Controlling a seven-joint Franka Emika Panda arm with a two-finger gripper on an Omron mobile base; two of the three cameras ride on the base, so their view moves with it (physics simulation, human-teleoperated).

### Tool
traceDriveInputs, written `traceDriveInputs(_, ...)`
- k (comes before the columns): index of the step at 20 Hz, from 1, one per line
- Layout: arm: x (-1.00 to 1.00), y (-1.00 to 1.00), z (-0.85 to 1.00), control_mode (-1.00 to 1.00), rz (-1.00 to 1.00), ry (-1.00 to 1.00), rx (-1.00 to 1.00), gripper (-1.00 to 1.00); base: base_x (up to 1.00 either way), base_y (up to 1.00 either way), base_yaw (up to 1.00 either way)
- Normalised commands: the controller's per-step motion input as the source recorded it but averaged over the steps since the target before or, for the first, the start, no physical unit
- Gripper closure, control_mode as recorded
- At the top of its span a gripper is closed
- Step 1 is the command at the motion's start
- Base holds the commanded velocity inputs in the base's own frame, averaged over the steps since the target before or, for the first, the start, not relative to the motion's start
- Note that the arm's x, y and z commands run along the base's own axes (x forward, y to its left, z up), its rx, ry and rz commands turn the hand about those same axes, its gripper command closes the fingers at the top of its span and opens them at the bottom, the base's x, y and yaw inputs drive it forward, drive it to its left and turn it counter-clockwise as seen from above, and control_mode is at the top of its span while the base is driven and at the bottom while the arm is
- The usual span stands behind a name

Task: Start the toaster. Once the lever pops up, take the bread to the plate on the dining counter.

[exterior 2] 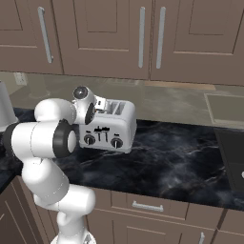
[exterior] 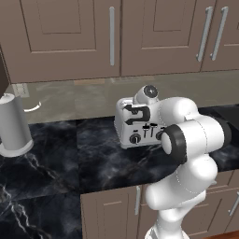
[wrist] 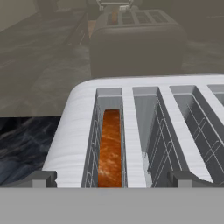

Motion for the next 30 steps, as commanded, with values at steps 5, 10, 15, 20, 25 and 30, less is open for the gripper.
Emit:
traceDriveInputs(5, 0.0, 0.0, 0.0, -1.0, 0.0, 0.0, 0.0, -1.0, 0.0, 0.0, 0.0)
traceDriveInputs(10, 0.0, 0.0, 0.0, -1.0, 0.0, 0.0, 0.0, -1.0, 0.0, 0.0, 0.0)
traceDriveInputs(15, 0.0, 0.0, 0.0, -1.0, 0.0, 0.0, 0.0, -1.0, 0.0, 0.0, 0.0)
traceDriveInputs(20, 0.0, 0.0, 0.0, -1.0, 0.0, 0.0, 0.0, -1.0, 0.0, 0.0, 0.0)
traceDriveInputs(25, 0.0, 0.0, -0.05, -1.0, 0.0, 0.0, 0.0, -1.0, 0.0, 0.0, 0.0)
traceDriveInputs(30, 0.0, 0.0, -0.11, -1.0, 0.0, 0.0, 0.0, -1.0, 0.0, 0.0, 0.0)
